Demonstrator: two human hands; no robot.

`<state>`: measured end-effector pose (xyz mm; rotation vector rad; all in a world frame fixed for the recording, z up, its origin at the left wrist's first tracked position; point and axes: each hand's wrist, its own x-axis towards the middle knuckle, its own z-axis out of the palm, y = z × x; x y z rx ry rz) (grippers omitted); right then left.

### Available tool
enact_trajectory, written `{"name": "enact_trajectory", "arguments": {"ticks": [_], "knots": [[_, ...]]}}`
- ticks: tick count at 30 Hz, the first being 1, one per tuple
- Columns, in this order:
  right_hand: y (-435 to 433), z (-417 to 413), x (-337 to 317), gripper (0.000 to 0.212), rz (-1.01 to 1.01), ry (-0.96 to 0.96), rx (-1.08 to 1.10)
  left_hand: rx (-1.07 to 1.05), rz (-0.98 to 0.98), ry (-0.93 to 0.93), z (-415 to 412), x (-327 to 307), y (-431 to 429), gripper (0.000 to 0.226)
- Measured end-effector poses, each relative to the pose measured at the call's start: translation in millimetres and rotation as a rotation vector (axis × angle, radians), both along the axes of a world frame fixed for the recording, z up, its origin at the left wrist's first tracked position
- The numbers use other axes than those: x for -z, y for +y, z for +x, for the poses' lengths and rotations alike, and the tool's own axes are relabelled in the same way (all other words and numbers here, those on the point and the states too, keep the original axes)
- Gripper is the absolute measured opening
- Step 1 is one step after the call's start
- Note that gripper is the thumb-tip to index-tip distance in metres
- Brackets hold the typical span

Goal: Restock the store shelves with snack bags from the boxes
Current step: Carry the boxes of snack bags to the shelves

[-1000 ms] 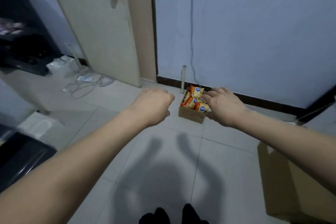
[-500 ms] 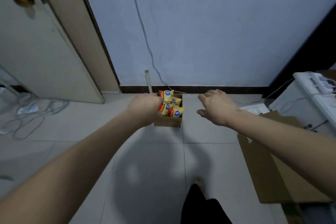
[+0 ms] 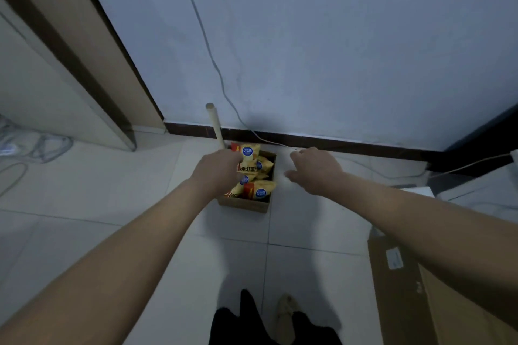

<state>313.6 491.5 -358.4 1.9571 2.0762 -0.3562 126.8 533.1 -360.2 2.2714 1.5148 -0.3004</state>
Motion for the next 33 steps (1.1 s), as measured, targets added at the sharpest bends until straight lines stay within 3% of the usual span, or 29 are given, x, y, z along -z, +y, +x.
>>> {"name": "enact_trajectory", "arguments": {"ticks": [7, 19, 25, 28, 33], "knots": [[88, 12, 92, 0.036, -0.117, 0.102, 0.106, -0.136, -0.111, -0.062, 12, 89, 90, 0.037], [186, 20, 329, 0.031, -0.294, 0.238, 0.332, -0.314, -0.34, -0.07, 8, 318, 189, 0.05], [210, 25, 422, 0.036, -0.328, 0.31, 0.467, -0.6, -0.45, -0.214, 16, 425, 216, 0.073], [218, 31, 458, 0.037, -0.317, 0.33, 0.52, -0.696, -0.429, -0.142, 19, 463, 228, 0.1], [231, 42, 510, 0.041, -0.292, 0.404, 0.636, -0.77, -0.41, -0.143, 20, 517, 245, 0.112]]}}
